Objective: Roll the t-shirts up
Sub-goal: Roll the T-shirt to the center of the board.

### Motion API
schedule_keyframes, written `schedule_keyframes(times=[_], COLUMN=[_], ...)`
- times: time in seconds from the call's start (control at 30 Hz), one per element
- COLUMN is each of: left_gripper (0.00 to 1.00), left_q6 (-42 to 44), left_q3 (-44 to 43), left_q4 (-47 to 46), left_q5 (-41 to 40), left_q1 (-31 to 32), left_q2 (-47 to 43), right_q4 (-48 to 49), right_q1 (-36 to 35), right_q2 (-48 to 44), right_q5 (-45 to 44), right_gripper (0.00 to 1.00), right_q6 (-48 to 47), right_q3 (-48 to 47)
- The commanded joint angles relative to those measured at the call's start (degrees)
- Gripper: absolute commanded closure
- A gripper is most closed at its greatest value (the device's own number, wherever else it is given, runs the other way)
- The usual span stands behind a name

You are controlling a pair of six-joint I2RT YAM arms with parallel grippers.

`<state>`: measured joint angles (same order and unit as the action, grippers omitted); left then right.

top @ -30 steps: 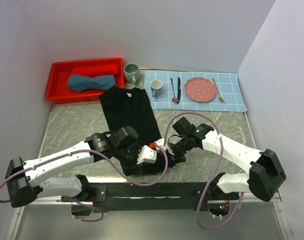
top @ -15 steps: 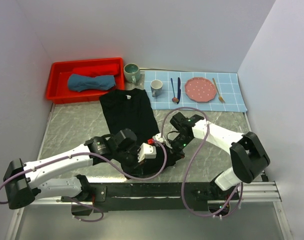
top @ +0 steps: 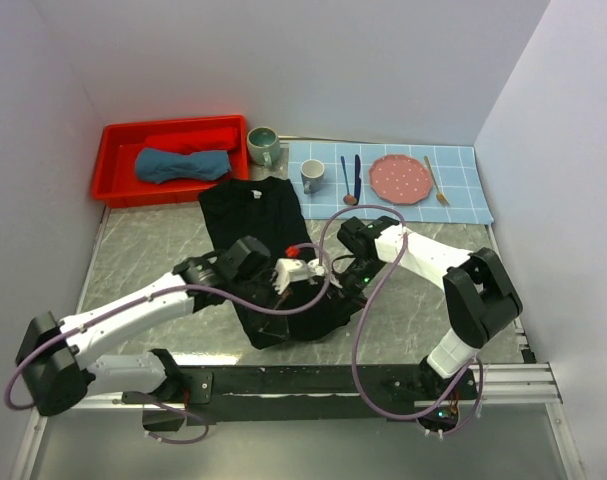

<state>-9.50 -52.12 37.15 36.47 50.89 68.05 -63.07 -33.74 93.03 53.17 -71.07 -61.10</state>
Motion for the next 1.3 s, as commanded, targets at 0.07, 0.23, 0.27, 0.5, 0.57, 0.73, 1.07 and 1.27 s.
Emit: schedule_keyframes(times=[0.07,0.23,0.27,0.5,0.57,0.73,1.07,1.27], left_gripper=[0.99,0.99,0.99,0.99,0.99,0.99,0.99,0.99], left_q6=[-22.3,-29.44,-30.48,-29.09,-28.74,-27.77,-29.52,-30.49], left_q3=[13.52,23.02,23.64,23.02,22.94,22.41,22.76,23.11], left_q4=[-4.09,-12.62,-13.67,-13.32,-13.24,-14.73,-14.65,-14.47], left_q5=[0.82,3.87,4.4,4.49,5.36,5.63,1.51,0.18], left_q1=[-8.17,-9.06,-10.02,-17.23,-18.63,-20.22,-23.47,-25.05], left_q2=[-6.53,-7.94,-7.5,-6.0,-4.78,-3.37,1.64,6.2], right_q4=[-2.15,-1.79,-2.06,-4.78,-4.96,-5.58,-0.13,6.72], right_q1=[0.34,0.34,0.25,0.42,0.78,1.83,2.71,3.15], right_q2=[0.48,2.58,3.37,12.51,14.54,18.75,23.95,23.16], right_q5=[2.12,1.5,2.11,3.08,3.61,3.0,-0.34,-2.54], right_gripper=[1.0,1.0,1.0,1.0,1.0,1.0,1.0,0.81], right_q6=[-1.35,-1.79,-1.88,3.04,4.96,6.9,18.05,26.49], right_q3=[-0.78,-1.47,-2.0,-7.8,-9.56,-12.63,-15.36,-13.79])
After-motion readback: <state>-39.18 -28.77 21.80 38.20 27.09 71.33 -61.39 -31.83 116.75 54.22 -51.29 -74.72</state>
